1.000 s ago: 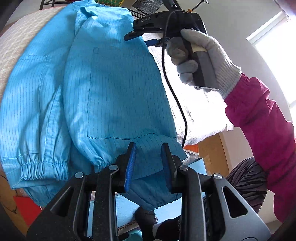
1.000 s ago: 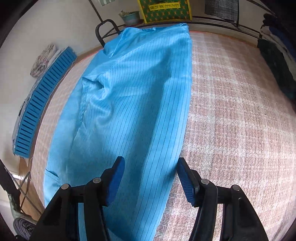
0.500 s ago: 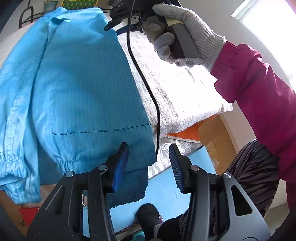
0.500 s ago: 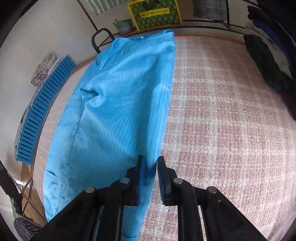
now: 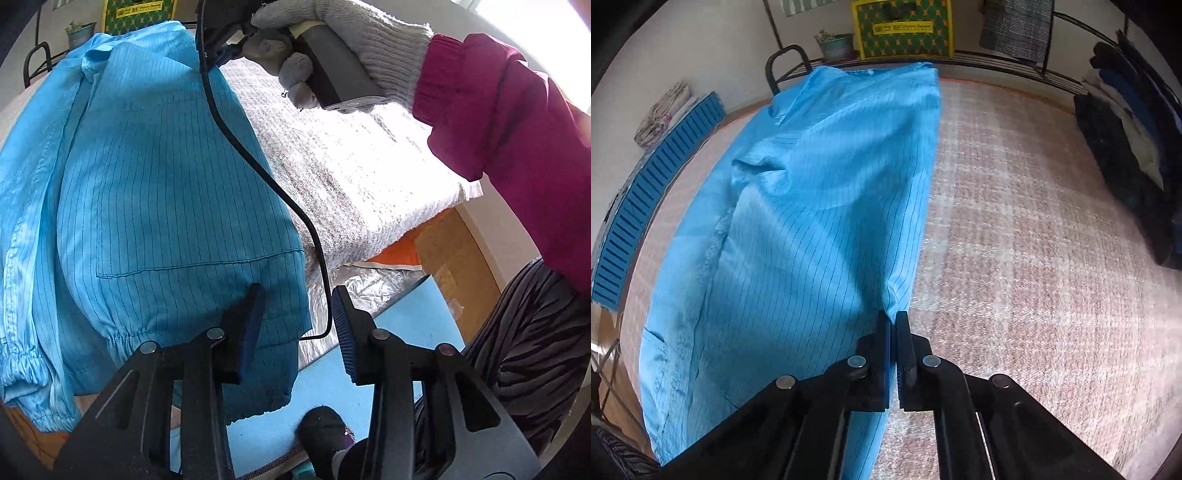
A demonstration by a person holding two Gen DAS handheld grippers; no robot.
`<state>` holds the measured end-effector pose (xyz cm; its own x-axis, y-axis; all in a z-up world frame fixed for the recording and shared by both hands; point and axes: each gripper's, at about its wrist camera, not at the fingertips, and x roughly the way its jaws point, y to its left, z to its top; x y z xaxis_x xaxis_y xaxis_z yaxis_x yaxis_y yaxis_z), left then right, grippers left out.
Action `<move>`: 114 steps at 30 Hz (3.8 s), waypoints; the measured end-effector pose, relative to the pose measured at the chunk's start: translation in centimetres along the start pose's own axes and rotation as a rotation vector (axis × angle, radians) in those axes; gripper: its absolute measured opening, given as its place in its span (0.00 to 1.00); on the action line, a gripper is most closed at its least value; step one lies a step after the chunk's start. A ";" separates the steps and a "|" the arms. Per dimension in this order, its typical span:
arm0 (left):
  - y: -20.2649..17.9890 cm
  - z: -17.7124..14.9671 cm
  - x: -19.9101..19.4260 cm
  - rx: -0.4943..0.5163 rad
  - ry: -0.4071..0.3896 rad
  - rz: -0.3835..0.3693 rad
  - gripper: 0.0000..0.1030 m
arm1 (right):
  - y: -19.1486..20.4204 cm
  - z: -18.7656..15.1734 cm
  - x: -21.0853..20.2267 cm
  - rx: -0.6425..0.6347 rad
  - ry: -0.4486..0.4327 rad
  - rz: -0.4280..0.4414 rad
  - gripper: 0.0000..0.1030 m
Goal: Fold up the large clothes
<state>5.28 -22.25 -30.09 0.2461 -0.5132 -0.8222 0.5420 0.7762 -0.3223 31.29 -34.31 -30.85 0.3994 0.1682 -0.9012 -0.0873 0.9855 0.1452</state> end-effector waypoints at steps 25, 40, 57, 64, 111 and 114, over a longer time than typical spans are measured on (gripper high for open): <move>6.5 1.7 -2.5 -0.026 0.002 0.010 0.37 | -1.4 12.2 3.5 0.021 -0.134 0.020 0.45; 7.0 1.8 -2.4 0.000 -0.008 -0.027 0.37 | -1.3 12.6 1.6 0.014 -0.209 -0.029 0.30; 7.1 0.8 -3.7 0.020 -0.013 -0.002 0.37 | 9.8 10.7 5.4 -0.189 -0.078 0.074 0.25; 8.9 -0.6 -8.7 -0.008 -0.073 -0.007 0.38 | 6.5 4.2 -7.9 -0.185 -0.260 0.143 0.45; 12.3 -4.2 -8.3 0.072 -0.054 0.323 0.19 | 6.1 -20.4 -6.9 -0.040 0.069 0.180 0.41; 11.9 -4.4 -8.7 0.088 -0.072 0.319 0.10 | 6.1 -20.3 -6.8 -0.044 0.067 0.180 0.36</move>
<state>6.06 -7.00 -28.85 0.4687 -0.2766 -0.8389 0.4948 0.8690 -0.0100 9.54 -29.84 -32.07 0.3123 0.3384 -0.8877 -0.1919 0.9376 0.2899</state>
